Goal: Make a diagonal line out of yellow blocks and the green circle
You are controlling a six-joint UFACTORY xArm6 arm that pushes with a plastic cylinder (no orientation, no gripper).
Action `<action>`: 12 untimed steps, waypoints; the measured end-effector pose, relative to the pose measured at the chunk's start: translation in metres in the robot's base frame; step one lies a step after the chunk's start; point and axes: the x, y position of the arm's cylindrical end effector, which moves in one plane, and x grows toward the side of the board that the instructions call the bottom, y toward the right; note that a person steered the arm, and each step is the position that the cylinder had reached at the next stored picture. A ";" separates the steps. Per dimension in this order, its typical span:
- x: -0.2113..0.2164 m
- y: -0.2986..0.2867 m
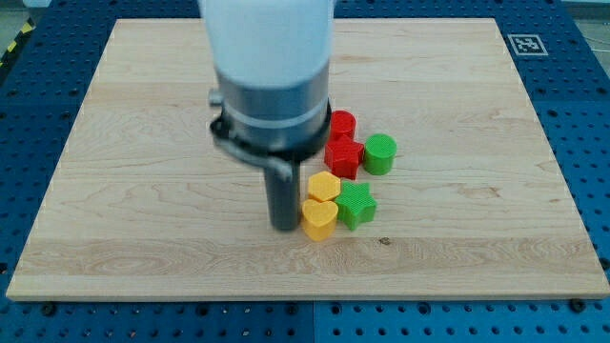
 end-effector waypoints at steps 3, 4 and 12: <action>-0.009 0.037; -0.008 -0.015; 0.064 0.027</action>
